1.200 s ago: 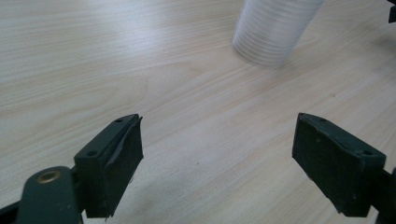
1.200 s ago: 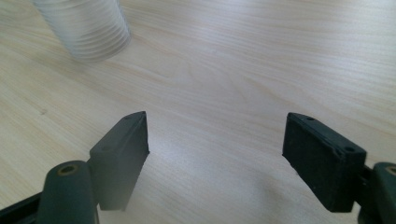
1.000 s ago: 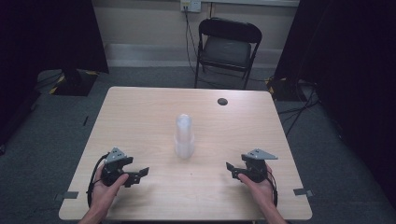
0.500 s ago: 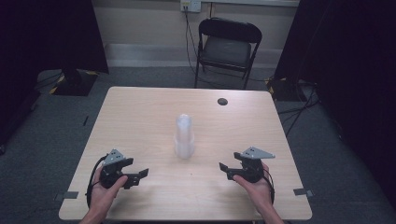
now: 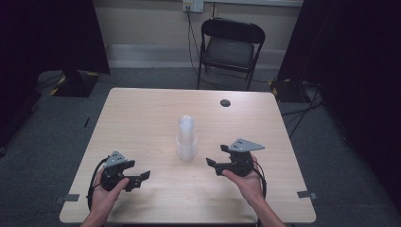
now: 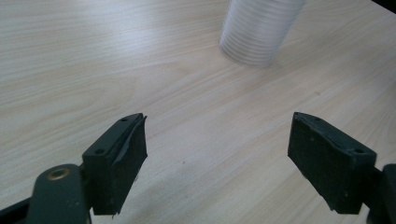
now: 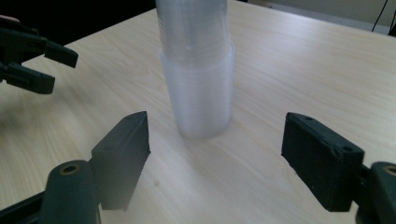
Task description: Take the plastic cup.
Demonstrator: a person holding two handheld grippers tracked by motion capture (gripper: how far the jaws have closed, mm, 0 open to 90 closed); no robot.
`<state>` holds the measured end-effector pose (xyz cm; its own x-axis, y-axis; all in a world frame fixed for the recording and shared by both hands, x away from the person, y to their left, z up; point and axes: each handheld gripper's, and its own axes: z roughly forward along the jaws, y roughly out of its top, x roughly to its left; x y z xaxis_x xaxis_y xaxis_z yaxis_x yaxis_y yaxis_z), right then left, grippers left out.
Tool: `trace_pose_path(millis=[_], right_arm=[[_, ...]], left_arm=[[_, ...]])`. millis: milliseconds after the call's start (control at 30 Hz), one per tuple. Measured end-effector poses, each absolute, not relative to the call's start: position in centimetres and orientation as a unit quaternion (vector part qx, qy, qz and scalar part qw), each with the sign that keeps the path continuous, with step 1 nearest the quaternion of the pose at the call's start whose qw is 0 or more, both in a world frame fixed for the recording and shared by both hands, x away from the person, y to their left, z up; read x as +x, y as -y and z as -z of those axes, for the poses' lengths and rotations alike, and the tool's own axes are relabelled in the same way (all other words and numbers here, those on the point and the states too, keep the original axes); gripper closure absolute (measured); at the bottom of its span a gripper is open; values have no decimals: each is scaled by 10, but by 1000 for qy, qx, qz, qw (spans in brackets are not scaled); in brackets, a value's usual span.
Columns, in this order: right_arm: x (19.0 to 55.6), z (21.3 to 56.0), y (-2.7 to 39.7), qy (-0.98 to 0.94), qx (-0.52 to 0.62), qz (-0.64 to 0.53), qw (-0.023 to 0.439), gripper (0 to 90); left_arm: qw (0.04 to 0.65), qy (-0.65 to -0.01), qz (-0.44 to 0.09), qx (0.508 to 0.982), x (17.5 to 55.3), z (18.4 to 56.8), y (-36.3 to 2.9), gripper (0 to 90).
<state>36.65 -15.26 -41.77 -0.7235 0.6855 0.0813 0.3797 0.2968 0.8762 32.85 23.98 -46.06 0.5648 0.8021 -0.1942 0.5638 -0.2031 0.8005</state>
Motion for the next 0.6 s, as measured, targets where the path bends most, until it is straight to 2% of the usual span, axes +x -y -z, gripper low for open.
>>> trace_pose_path(millis=[133, 300, 600], right_arm=[[372, 412, 142, -795, 326, -487, 158, 192], [375, 407, 133, -802, 307, -484, 165, 193], [385, 398, 127, -792, 304, -507, 152, 203]], left_arm=[[445, -450, -135, 763, 329, 461, -241, 195], [444, -452, -137, 762, 328, 460, -241, 201], [445, -449, -139, 763, 327, 460, -240, 208]])
